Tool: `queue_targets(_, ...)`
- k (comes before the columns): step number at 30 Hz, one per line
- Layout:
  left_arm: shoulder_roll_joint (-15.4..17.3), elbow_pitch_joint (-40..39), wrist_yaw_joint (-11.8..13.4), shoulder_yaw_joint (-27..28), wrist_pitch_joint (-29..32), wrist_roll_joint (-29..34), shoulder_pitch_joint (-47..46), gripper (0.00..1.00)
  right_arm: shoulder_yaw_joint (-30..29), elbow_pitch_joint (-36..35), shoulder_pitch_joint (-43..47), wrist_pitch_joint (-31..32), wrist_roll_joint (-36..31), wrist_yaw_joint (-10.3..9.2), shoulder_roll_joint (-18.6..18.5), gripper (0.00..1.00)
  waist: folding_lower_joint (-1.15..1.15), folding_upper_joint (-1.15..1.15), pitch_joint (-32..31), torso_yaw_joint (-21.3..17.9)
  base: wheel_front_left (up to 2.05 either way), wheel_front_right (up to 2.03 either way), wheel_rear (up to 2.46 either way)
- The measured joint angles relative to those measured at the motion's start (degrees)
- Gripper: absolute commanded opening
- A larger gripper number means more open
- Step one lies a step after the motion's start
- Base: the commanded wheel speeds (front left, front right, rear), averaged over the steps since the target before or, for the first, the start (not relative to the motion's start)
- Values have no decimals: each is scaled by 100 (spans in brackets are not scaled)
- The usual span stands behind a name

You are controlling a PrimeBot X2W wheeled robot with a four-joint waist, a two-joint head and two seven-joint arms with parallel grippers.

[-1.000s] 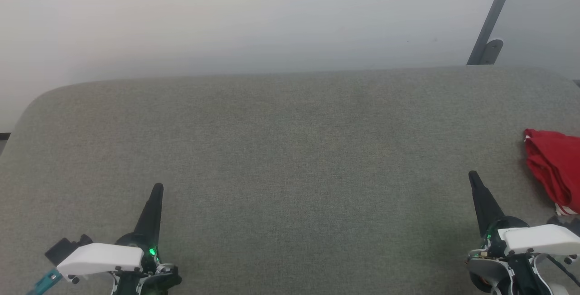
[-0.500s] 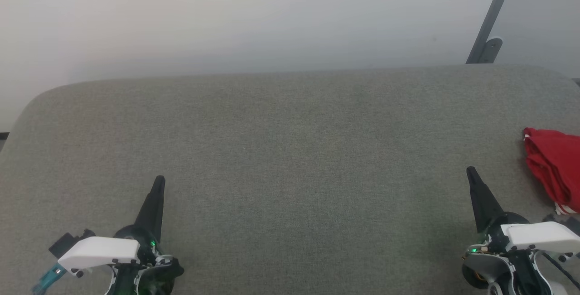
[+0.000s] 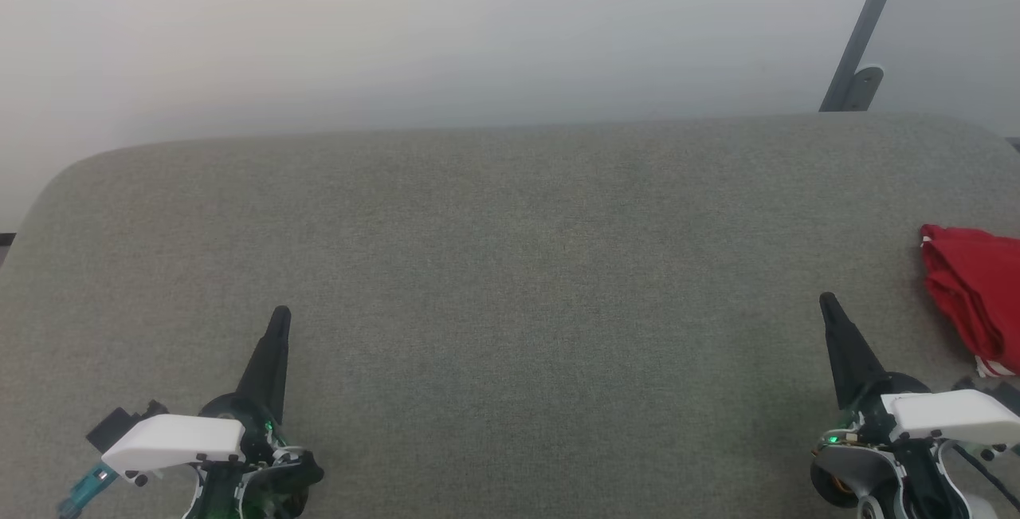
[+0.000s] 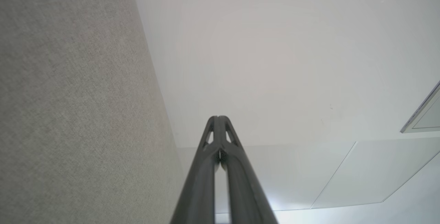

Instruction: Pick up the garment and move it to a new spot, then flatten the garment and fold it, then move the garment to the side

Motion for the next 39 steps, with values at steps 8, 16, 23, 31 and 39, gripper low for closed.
queue_targets(8, -4, 0, 0, 7, 1, 0, 0, 0, -1, 0, -1, 0, 0, 0, 0, 0, 0, 0, 0, 0, 0, 0, 0)
queue_targets(16, -10, 0, 0, 14, 3, 7, 0, 0, 0, 0, -1, 0, 0, 0, 0, 0, 0, 0, 0, 0, 0, 0, 0)
queue_targets(23, -13, 1, 0, 20, 8, 9, 0, 0, 1, 0, -1, 0, 0, 0, 1, 0, 0, 0, 0, 0, 0, 0, 0)
queue_targets(31, -16, 1, 0, 25, 10, 16, 0, 0, 1, 0, -1, 0, 0, 0, 1, 0, 0, 0, 0, 0, 0, 0, 0)
queue_targets(39, -20, 1, 0, 32, 25, 19, 0, 0, -1, 0, -1, 0, 0, 0, 1, 0, 0, 0, 0, 0, 0, 0, 0)
